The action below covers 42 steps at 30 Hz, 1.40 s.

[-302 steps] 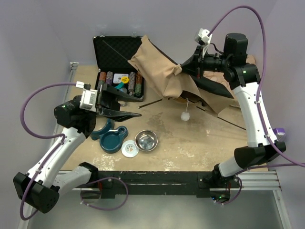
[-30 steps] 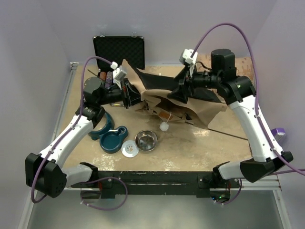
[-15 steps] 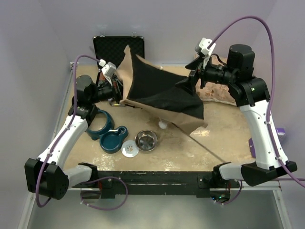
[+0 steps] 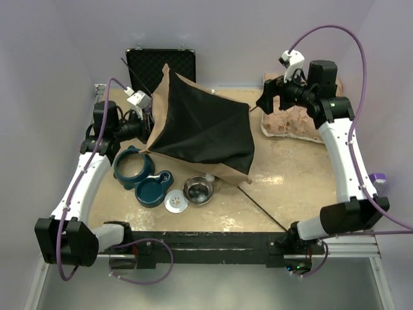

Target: Set up the pet tent

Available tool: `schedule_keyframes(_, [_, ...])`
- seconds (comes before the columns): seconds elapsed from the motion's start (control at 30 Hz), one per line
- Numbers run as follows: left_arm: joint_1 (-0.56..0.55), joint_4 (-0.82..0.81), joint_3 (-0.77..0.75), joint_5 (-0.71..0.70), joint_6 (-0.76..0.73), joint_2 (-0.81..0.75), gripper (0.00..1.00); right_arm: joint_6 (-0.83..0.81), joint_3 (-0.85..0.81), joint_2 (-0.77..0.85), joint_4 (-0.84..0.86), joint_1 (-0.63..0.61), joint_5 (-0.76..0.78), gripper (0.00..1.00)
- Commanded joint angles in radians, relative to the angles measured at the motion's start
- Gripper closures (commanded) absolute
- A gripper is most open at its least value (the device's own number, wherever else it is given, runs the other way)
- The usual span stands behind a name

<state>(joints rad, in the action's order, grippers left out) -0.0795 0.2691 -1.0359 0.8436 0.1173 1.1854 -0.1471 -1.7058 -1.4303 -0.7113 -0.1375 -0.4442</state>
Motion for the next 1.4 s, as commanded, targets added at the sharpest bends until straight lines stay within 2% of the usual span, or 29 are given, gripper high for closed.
schedule_keyframes(0.0, [0.043, 0.200, -0.042, -0.110, -0.177, -0.004, 0.70, 0.110, 0.067, -0.056, 0.071, 0.056, 0.039, 0.03])
schedule_keyframes(0.03, [0.046, 0.249, -0.058, -0.116, -0.226, 0.003, 0.66, 0.124, 0.089, -0.062, 0.103, 0.056, 0.039, 0.04])
schedule_keyframes(0.1, [0.052, 0.321, -0.069, -0.136, -0.278, 0.014, 0.50, 0.170, 0.130, -0.071, 0.182, 0.059, 0.056, 0.03])
schedule_keyframes(0.17, [0.061, 0.373, -0.072, -0.178, -0.306, 0.023, 0.41, 0.199, 0.175, -0.079, 0.269, 0.061, 0.074, 0.03])
schedule_keyframes(0.3, [0.124, 0.424, -0.082, -0.261, -0.338, 0.023, 0.33, 0.262, 0.215, -0.139, 0.403, 0.061, 0.117, 0.04])
schedule_keyframes(0.33, [0.148, 0.429, -0.088, -0.253, -0.352, 0.022, 0.24, 0.274, 0.216, -0.163, 0.424, 0.062, 0.111, 0.04])
schedule_keyframes(0.37, [0.162, 0.435, -0.101, -0.256, -0.358, 0.022, 0.19, 0.288, 0.215, -0.191, 0.450, 0.061, 0.108, 0.05])
schedule_keyframes(0.57, [0.179, 0.490, -0.179, -0.305, -0.404, 0.075, 0.18, 0.357, 0.215, -0.350, 0.535, 0.058, 0.018, 0.09])
schedule_keyframes(0.8, [0.199, 0.480, -0.249, -0.535, -0.383, 0.108, 0.15, 0.399, 0.265, -0.424, 0.670, 0.038, -0.034, 0.08])
schedule_keyframes(1.03, [0.234, 0.501, -0.361, -0.569, -0.347, 0.187, 0.11, 0.432, 0.216, -0.531, 0.742, -0.011, -0.062, 0.12])
schedule_keyframes(1.13, [0.263, 0.490, -0.394, -0.484, -0.334, 0.191, 0.12, 0.434, 0.212, -0.562, 0.737, -0.016, -0.031, 0.12])
schedule_keyframes(1.27, [0.267, 0.460, -0.437, -0.248, -0.376, 0.165, 0.14, 0.411, 0.221, -0.570, 0.717, -0.014, -0.048, 0.13])
schedule_keyframes(1.37, [0.267, 0.380, -0.438, -0.074, -0.363, 0.157, 0.16, 0.420, 0.218, -0.585, 0.739, -0.016, -0.126, 0.31])
